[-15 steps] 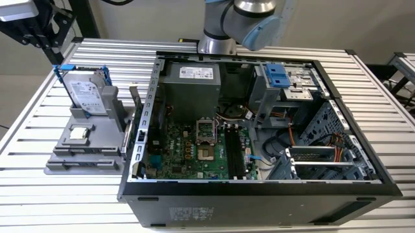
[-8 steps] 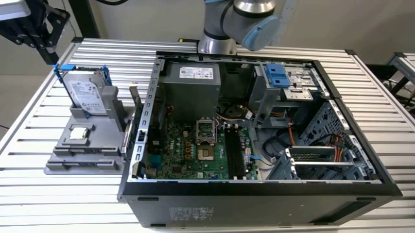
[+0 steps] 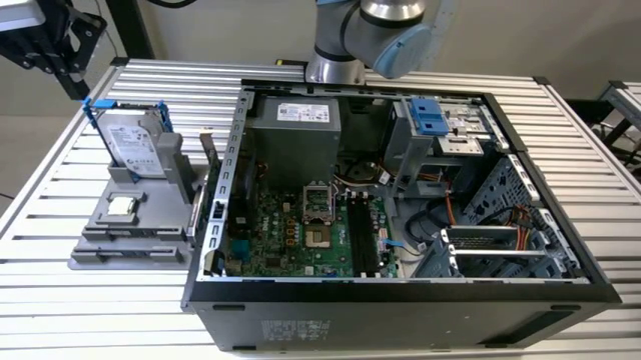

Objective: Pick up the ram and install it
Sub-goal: 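Reach for the ram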

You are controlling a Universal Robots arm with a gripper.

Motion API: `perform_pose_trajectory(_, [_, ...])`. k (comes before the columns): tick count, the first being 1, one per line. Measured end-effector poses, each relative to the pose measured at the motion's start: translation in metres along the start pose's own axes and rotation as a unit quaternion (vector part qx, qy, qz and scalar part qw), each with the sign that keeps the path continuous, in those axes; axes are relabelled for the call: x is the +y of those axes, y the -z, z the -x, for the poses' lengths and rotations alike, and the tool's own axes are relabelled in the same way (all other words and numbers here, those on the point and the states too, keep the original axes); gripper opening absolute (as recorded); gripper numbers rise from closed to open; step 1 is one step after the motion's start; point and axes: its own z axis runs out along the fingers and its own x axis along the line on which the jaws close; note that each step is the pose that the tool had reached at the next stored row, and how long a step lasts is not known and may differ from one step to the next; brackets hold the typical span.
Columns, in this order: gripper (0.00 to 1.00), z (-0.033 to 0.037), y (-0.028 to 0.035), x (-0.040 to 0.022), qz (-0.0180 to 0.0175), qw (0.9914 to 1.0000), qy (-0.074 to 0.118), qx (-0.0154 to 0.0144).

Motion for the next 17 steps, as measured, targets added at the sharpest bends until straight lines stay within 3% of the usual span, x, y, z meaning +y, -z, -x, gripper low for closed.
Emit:
perform_pose_trajectory(5, [0.00, 0.0011, 0.0000, -0.0021, 0.0000, 1.00000, 0.000, 0.0001])
perform_pose_trajectory(17, [0.00, 0.0044, 0.0012, -0.0254, 0.0000, 1.00000, 0.000, 0.0010])
